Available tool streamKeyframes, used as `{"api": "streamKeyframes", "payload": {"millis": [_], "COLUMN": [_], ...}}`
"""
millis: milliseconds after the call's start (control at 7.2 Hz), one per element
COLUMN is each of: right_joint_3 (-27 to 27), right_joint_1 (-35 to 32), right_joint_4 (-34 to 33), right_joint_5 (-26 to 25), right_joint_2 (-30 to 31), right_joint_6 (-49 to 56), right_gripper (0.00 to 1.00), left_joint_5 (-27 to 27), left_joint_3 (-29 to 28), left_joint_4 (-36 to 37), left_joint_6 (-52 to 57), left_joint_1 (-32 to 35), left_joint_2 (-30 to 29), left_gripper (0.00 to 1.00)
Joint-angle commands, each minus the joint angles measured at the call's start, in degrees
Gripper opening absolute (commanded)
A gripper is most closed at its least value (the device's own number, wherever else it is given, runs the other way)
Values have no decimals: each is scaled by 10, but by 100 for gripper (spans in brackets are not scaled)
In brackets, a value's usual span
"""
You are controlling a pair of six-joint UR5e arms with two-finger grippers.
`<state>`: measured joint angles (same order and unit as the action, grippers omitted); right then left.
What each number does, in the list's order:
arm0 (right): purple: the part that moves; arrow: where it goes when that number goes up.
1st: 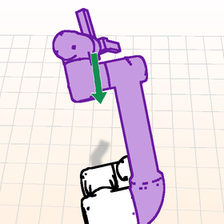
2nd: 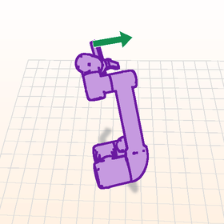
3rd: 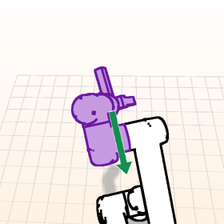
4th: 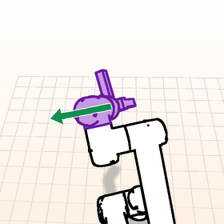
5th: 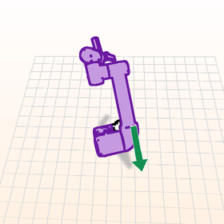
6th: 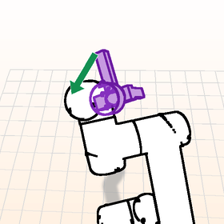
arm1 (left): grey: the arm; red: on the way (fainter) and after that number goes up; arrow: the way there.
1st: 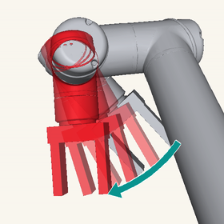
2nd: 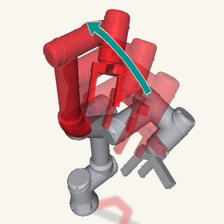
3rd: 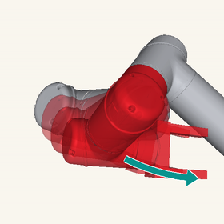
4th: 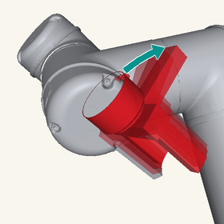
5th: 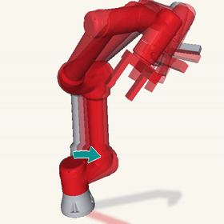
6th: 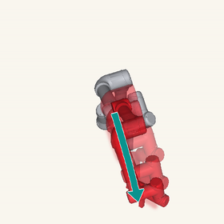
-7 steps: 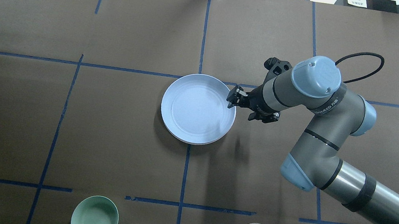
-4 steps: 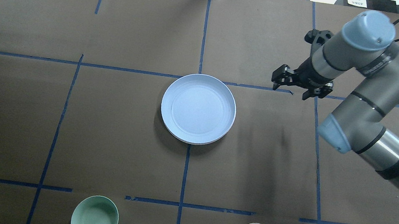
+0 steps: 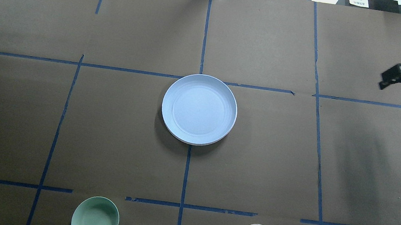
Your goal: Stack three plates with pink and blue
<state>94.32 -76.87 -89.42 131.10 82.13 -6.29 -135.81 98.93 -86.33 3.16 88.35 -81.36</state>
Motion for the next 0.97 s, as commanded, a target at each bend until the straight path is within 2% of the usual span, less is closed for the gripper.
{"api": "streamKeyframes", "payload": {"millis": [0, 278, 833], "right_joint_3": [0, 6, 3], "right_joint_1": [-98, -141, -140], "right_joint_4": [-13, -14, -10], "right_joint_5": [22, 19, 18], "right_joint_2": [92, 130, 131], "right_joint_6": [148, 148, 145], "right_gripper": [100, 100, 100], "left_joint_5": [4, 3, -1], "left_joint_3": [20, 21, 24], "left_joint_4": [-4, -6, -6], "left_joint_6": [2, 3, 4], "left_joint_1": [-1, -2, -18], "left_joint_2": [1, 0, 1], "left_gripper": [100, 100, 100]}}
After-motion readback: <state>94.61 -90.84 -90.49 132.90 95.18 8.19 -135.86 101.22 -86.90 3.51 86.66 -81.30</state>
